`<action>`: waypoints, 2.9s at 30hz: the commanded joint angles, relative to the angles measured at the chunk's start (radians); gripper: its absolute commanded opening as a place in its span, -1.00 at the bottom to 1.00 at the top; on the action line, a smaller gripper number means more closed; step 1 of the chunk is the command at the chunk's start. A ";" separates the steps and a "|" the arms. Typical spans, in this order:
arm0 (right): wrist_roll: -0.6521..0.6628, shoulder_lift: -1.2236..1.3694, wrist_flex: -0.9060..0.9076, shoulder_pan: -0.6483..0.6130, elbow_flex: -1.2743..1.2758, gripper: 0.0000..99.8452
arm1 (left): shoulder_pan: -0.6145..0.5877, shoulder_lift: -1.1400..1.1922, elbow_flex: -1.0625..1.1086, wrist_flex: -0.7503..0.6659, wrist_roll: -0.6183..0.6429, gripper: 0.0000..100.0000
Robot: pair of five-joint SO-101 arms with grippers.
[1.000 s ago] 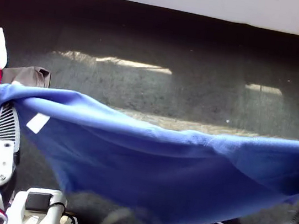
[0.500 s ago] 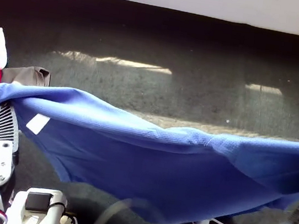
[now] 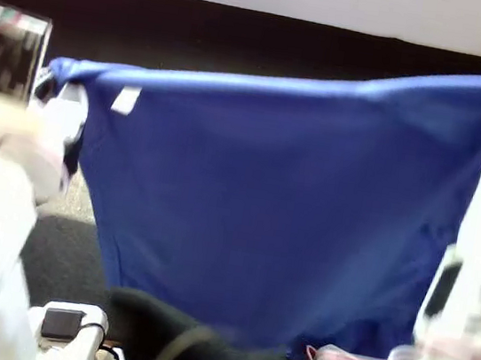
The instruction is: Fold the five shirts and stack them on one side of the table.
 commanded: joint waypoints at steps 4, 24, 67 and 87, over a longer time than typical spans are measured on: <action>-0.009 0.143 -0.265 0.004 0.228 -0.99 | -0.005 0.343 -0.216 -0.037 0.002 -0.98; -0.014 0.704 -0.476 -0.134 0.262 -0.99 | 0.021 1.227 -0.832 -0.034 0.000 -0.98; -0.008 0.599 0.145 -0.053 0.613 -0.99 | 0.081 1.219 -0.397 0.321 -0.110 -0.98; 0.054 0.240 -0.024 -0.018 1.130 -0.99 | 0.081 1.168 0.074 0.058 -0.129 -0.98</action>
